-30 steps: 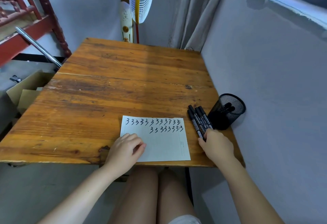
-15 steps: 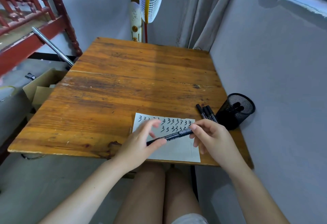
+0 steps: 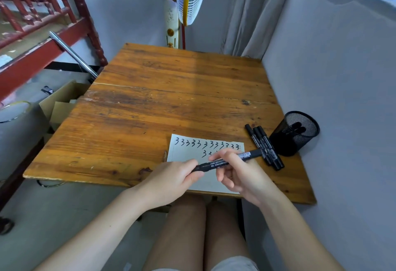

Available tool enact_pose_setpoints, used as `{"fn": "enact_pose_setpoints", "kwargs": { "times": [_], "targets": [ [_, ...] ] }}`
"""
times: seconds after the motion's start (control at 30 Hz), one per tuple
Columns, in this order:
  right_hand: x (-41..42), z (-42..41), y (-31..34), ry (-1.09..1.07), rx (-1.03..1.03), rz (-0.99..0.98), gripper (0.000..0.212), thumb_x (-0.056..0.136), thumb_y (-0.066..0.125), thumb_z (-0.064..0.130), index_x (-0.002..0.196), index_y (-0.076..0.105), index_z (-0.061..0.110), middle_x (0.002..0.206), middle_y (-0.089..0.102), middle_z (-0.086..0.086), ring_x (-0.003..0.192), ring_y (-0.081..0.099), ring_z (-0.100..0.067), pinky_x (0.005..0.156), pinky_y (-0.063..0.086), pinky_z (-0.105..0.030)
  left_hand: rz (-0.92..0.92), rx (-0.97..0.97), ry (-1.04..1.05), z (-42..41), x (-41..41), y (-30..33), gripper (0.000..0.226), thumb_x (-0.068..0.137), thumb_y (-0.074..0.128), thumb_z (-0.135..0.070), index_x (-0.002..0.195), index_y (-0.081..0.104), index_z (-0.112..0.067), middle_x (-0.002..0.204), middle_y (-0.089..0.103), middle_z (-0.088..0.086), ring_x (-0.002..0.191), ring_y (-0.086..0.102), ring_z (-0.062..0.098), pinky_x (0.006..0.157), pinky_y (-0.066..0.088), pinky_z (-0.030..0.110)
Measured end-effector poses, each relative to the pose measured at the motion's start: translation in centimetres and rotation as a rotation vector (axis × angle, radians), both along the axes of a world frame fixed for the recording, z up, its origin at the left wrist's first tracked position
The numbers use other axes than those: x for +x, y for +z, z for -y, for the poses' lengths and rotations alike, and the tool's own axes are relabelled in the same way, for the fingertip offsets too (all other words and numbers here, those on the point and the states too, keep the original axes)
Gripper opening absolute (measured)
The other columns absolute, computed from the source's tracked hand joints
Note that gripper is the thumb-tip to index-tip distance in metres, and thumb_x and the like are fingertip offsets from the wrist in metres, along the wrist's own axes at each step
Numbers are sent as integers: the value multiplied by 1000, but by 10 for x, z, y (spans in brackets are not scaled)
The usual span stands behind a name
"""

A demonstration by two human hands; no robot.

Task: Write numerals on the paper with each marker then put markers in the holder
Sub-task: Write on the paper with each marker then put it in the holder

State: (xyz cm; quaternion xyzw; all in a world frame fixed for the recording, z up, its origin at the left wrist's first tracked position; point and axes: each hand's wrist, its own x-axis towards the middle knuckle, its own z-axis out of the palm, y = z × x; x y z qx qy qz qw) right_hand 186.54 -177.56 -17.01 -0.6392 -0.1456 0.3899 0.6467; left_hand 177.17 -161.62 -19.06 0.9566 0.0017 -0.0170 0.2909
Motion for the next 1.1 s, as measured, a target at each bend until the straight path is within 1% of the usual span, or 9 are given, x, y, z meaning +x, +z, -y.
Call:
{"fn": "enact_pose_setpoints", "kwargs": {
  "times": [0.1,0.27,0.3,0.43,0.6,0.77,0.87,0.97,1.1],
  "targets": [
    [0,-1,-1,35,37,-26,32,98,39,16,80,61,1,44,53,-6,28,34,-9,30,22,-15,3,-137,-30,5,-1,-1,35,90,34,-46,62,34,-25,51,36,-5,47,34,13,47,23,31],
    [-4,-5,-1,52,101,-16,34,97,45,15,65,55,8,42,53,-5,26,33,-8,31,21,-13,27,-218,-15,9,3,7,32,85,31,-50,61,34,-29,51,34,-9,48,35,9,48,25,27],
    [-4,-5,-1,70,104,-22,36,97,45,14,62,52,9,41,52,-4,26,31,-8,31,21,-13,-19,-304,-33,10,3,9,37,86,30,-49,60,35,-24,51,33,-9,46,33,9,47,25,25],
    [0,-3,0,150,166,-10,35,96,42,10,62,46,8,38,49,-1,27,27,-7,32,19,-15,-365,-932,-129,4,3,15,42,90,31,-43,55,30,-20,44,24,-12,38,18,8,37,19,17],
    [11,-9,-2,298,288,113,26,87,53,25,68,49,8,45,54,1,34,32,-8,37,24,-19,-683,-1278,-149,-13,11,10,44,84,38,-54,55,37,-21,41,28,-14,31,19,0,27,18,13],
    [15,-14,-12,347,270,161,35,80,65,47,72,54,15,52,60,3,41,38,-10,43,32,-21,-894,-1349,-263,-30,19,4,45,75,53,-61,55,42,-23,41,28,-16,29,20,-2,24,21,10],
    [16,-15,-16,364,285,174,36,80,66,46,72,55,14,52,59,5,42,38,-9,44,32,-20,-958,-1382,-312,-31,22,5,43,76,54,-59,55,43,-23,45,20,-9,31,14,4,24,22,9],
    [20,-14,-16,376,327,198,30,80,68,43,72,58,16,51,57,8,43,38,-6,45,31,-19,-923,-1339,-313,-35,24,7,43,76,53,-60,55,43,-24,46,18,-9,32,12,4,25,21,8],
    [56,10,-1,146,439,133,23,71,77,41,71,63,23,53,51,5,46,38,-7,47,31,-20,-742,-1410,-119,-64,12,5,44,82,48,-56,56,40,-21,42,25,-15,30,18,-1,26,17,9]
  ]
}}
